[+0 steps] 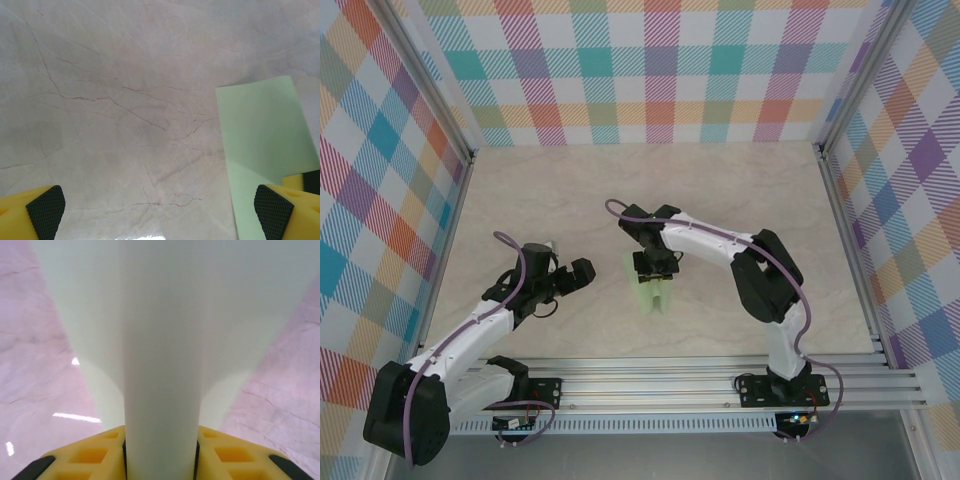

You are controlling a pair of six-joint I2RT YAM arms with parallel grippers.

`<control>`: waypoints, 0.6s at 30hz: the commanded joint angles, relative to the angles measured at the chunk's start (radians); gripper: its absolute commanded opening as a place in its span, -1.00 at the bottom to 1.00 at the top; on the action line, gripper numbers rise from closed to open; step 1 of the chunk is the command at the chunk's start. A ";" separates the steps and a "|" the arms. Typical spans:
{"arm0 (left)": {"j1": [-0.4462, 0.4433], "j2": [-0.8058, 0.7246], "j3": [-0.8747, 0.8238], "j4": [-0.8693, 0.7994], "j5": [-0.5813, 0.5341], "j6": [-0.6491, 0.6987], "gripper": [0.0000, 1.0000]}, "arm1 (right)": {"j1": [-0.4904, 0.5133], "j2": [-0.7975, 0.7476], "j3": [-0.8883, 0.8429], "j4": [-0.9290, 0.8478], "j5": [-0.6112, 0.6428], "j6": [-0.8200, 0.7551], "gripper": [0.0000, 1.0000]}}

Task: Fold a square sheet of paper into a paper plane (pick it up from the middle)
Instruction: Fold the square sheet of paper in half at the center of the table.

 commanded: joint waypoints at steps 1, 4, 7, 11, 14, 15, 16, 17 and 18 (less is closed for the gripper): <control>0.016 -0.018 0.013 -0.014 -0.010 -0.008 1.00 | -0.029 -0.085 -0.053 0.062 -0.082 -0.006 -0.35; 0.016 -0.024 0.013 -0.014 -0.005 -0.014 1.00 | -0.058 -0.156 -0.114 0.165 -0.197 -0.004 -0.35; 0.016 -0.026 0.019 -0.009 0.005 -0.021 1.00 | -0.106 -0.233 -0.203 0.319 -0.354 0.026 -0.34; 0.016 -0.024 0.024 0.013 0.030 -0.043 1.00 | -0.187 -0.287 -0.352 0.530 -0.508 0.098 -0.26; 0.013 -0.007 0.023 0.056 0.064 -0.068 1.00 | -0.223 -0.271 -0.431 0.585 -0.533 0.122 -0.21; 0.011 0.003 0.022 0.072 0.076 -0.077 1.00 | -0.232 -0.265 -0.459 0.608 -0.536 0.128 -0.21; 0.008 0.013 0.023 0.083 0.083 -0.086 1.00 | -0.241 -0.265 -0.483 0.621 -0.532 0.135 -0.20; 0.002 0.028 0.029 0.095 0.090 -0.092 1.00 | -0.250 -0.265 -0.512 0.634 -0.522 0.141 -0.15; -0.007 0.043 0.035 0.106 0.094 -0.098 1.00 | -0.260 -0.266 -0.540 0.647 -0.510 0.145 -0.10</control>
